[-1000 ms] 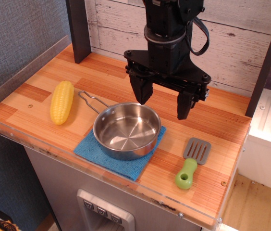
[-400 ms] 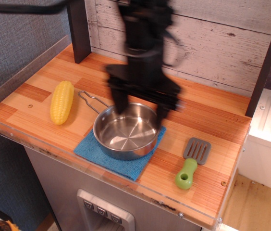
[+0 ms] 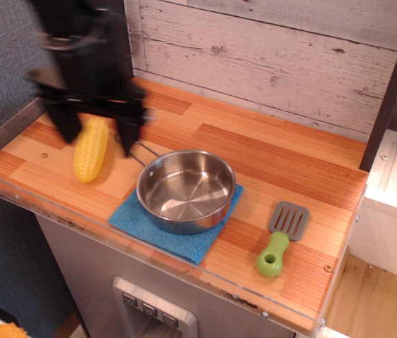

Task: Place the corn in the pot.

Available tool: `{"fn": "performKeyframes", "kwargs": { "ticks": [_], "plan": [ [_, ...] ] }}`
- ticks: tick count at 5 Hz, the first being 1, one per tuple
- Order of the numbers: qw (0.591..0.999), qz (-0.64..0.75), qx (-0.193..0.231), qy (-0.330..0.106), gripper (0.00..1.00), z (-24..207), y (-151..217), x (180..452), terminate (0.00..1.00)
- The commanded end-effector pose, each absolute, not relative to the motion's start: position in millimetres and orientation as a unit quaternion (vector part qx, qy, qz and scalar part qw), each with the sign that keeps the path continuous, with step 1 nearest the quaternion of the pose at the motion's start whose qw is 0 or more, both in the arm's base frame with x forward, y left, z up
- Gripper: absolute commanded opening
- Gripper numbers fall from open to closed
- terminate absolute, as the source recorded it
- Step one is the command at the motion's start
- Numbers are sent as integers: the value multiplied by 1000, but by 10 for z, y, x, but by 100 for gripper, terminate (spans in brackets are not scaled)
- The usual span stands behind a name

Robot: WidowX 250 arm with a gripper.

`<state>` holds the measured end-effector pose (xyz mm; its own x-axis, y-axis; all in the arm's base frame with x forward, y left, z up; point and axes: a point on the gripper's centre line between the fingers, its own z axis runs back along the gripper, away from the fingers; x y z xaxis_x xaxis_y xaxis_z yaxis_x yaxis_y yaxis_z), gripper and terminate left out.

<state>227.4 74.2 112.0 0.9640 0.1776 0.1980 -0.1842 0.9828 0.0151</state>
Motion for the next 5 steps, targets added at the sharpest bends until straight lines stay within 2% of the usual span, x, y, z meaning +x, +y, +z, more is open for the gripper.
{"fn": "performKeyframes", "kwargs": {
  "ticks": [1,3,5],
  "plan": [
    [987,128,53,-80,100,920,1172,2281,0],
    [985,142,77,-59,100,688,1475,2393,0],
    [982,161,81,-48,100,553,1560,2451,0]
  ]
}}
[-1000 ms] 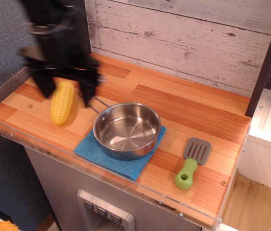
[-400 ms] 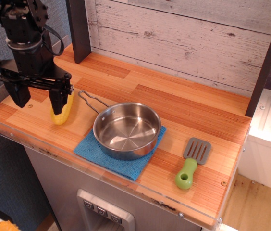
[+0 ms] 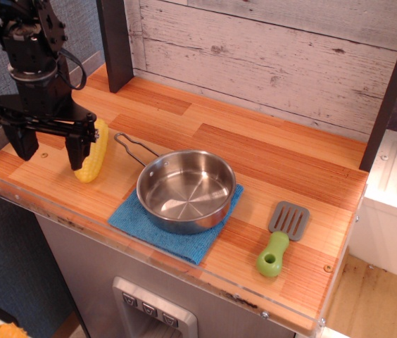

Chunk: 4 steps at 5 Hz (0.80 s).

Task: Place the corn in the pot.

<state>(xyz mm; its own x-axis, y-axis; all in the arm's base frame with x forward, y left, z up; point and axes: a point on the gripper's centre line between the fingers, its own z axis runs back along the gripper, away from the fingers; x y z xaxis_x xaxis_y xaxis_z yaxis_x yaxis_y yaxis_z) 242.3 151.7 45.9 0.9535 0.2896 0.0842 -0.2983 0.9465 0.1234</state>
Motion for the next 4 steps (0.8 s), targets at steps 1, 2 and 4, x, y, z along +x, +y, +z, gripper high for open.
{"fn": "performKeyframes", "kwargs": {
  "ticks": [1,2,4],
  "plan": [
    [981,166,85,-55,100,545,1507,2490,0],
    [980,167,87,-61,100,581,1450,2521,0],
    [980,170,84,-57,100,491,1433,2585,0]
  ]
}}
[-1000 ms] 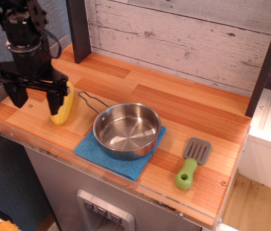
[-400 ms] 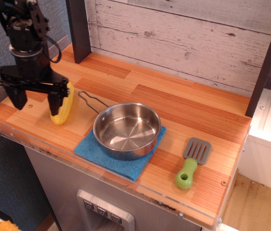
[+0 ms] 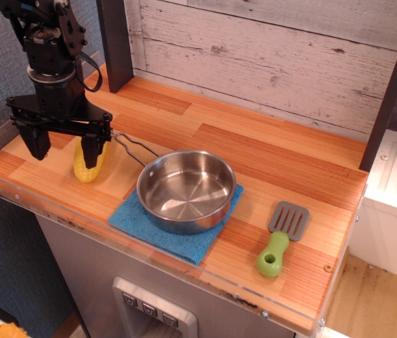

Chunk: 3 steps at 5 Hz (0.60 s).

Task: Place the corn in the pot.

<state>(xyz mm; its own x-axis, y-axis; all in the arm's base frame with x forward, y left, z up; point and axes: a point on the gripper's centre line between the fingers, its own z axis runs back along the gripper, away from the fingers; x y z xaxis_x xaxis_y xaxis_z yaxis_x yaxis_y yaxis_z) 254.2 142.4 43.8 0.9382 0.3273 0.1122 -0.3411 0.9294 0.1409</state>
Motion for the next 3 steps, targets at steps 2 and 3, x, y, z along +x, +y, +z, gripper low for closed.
{"fn": "performKeyframes", "kwargs": {
  "ticks": [2,3],
  "plan": [
    [979,177,87,-43,100,244,1435,2662,0],
    [981,168,83,-46,0,215,1381,2704,0]
  ]
}}
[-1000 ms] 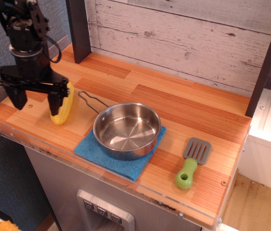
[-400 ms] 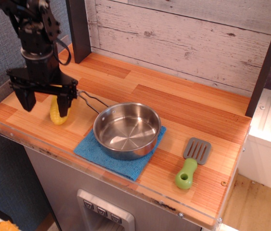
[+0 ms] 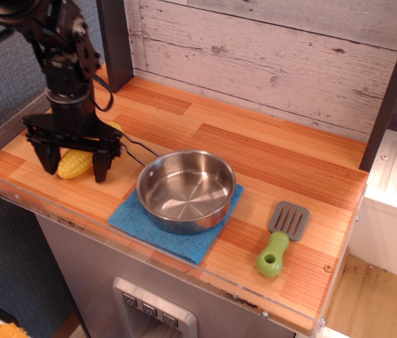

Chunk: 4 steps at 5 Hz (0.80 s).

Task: Place the corn in the pot.

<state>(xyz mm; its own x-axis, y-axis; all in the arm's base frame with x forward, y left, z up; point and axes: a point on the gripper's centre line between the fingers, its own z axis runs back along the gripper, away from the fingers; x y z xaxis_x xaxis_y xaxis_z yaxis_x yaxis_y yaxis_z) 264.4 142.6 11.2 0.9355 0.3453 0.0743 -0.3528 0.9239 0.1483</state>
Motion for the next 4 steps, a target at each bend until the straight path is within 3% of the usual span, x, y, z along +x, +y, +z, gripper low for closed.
{"fn": "performKeyframes", "kwargs": {
  "ticks": [1,3,4],
  "plan": [
    [982,164,82,-51,0,253,1330,2700,0],
    [967,228,97,-67,0,730,1338,2431,0],
    [969,219,80,-82,0,881,1099,2397,0]
  ]
}}
